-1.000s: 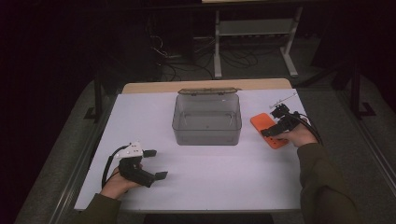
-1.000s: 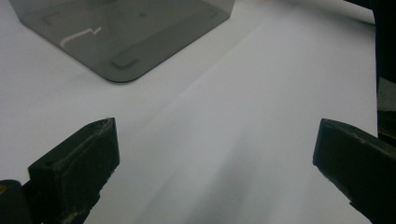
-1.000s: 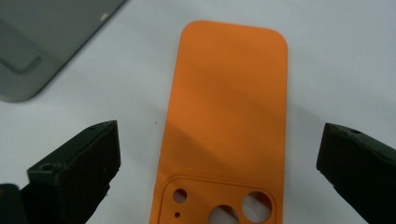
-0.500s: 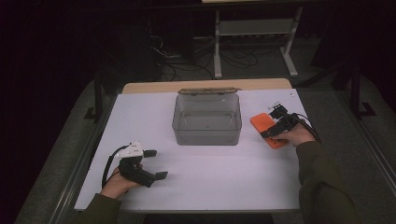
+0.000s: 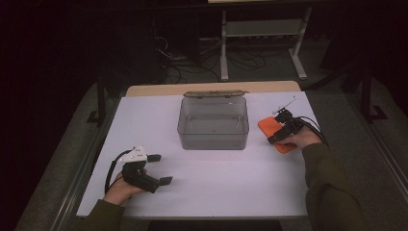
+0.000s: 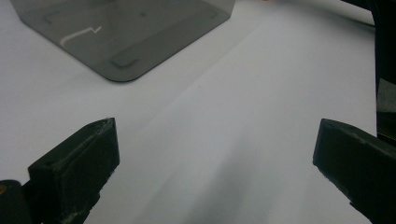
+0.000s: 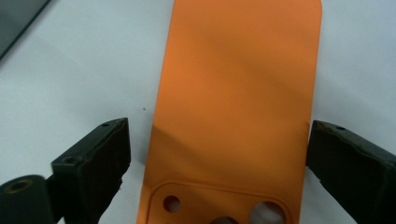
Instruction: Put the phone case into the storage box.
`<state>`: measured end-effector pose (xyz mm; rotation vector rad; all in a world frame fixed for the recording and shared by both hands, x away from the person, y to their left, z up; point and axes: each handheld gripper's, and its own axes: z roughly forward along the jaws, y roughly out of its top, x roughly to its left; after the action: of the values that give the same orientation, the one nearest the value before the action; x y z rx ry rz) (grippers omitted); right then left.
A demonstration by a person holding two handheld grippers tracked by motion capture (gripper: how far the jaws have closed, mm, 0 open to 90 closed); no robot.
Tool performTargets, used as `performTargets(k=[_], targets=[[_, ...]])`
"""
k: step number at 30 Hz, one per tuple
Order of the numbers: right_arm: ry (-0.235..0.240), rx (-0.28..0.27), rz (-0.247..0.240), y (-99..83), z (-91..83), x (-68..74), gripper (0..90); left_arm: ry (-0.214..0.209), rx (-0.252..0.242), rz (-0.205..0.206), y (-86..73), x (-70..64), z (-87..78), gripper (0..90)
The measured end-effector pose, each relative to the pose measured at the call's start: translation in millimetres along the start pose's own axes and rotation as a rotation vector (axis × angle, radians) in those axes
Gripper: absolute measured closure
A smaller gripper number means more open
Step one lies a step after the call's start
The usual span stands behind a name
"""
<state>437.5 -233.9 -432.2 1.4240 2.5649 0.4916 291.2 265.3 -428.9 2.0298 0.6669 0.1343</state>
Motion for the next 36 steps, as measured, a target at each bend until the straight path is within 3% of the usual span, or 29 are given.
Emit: performTargets(k=[36], targets=[[0.004, 0.07, 0.021, 2.4, 2.8, -5.1, 15.6, -0.005, 0.003, 0.006, -0.3, -0.2, 0.7, 0.0]])
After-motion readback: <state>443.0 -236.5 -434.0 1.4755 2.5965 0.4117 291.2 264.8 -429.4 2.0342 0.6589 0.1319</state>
